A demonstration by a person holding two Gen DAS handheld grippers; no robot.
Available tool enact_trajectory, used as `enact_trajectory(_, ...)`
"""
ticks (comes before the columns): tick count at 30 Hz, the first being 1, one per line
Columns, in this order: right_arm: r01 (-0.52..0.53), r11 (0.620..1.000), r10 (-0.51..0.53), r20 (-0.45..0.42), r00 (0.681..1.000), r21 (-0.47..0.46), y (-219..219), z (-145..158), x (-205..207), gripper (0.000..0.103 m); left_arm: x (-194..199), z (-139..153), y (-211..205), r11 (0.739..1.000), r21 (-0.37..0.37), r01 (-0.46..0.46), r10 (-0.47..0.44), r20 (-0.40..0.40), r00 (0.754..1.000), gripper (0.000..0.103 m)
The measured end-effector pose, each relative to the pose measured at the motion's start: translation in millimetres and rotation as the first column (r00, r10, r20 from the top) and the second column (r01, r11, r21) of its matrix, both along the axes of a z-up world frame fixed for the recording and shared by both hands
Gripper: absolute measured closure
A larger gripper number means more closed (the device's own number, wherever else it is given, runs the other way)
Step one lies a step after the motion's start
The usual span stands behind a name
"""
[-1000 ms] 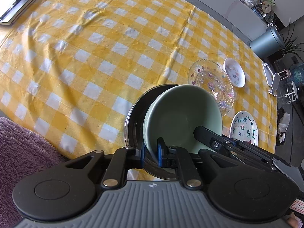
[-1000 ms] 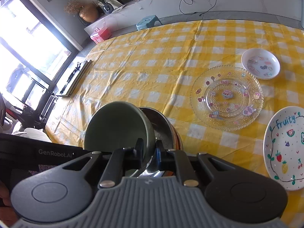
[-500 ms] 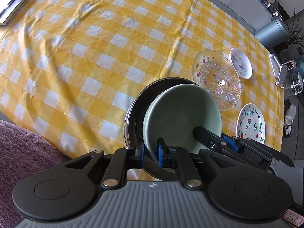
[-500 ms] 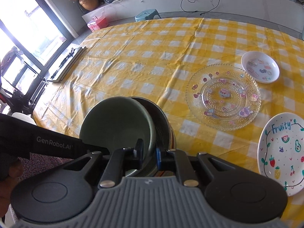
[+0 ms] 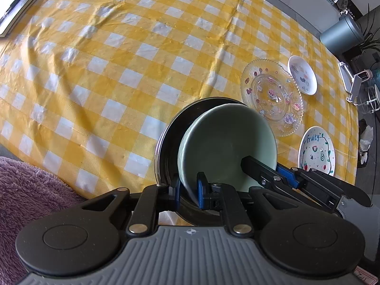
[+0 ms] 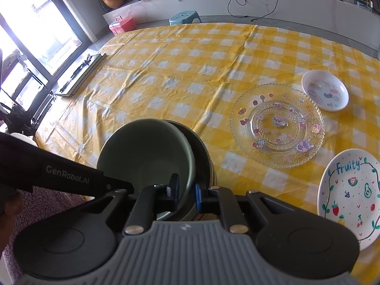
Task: Organize plates and bowls
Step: 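Lower the pale green bowl into the nested steel bowls with the left tool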
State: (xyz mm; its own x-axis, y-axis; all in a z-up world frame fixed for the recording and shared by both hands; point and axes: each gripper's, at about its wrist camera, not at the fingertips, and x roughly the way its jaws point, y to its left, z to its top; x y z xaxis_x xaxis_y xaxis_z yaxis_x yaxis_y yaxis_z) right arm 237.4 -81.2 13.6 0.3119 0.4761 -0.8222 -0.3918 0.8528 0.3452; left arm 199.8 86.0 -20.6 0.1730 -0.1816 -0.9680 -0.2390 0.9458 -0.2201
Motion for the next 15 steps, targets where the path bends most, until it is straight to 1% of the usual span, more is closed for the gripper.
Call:
enact_trajectory(4,-0.008,1.0,0.008,0.005,1.0,-0.006,1.1,0.1,1.2,0.09,2.6,-0.6,0.2,1.0,-0.001,0.001,-0.001,-0.006,1.0,0.087)
enact_trajectory(8,-0.008,1.0,0.008,-0.01,1.0,0.006,-0.6,-0.9,3.5,0.089,3.9,-0.9,-1.7,1.0,0.01,0.014,-0.014,-0.016,1.0,0.087)
enact_trajectory(11,-0.022,1.0,0.022,-0.011,1.0,0.009,-0.3,-0.2,2.4,0.087,3.2,-0.5,-3.4,0.999,0.017,0.027,-0.027,-0.029,0.999,0.085)
enact_trajectory(13,-0.031,1.0,0.031,-0.007,1.0,0.007,1.4,0.0,1.0,0.083,4.0,-0.6,-3.7,0.999,0.014,0.036,-0.035,-0.035,0.999,0.084)
enact_trajectory(15,-0.033,0.999,0.033,-0.003,0.999,0.004,2.5,0.0,0.6,0.083,5.2,-0.7,-4.3,0.999,0.02,0.037,-0.036,-0.038,0.999,0.083)
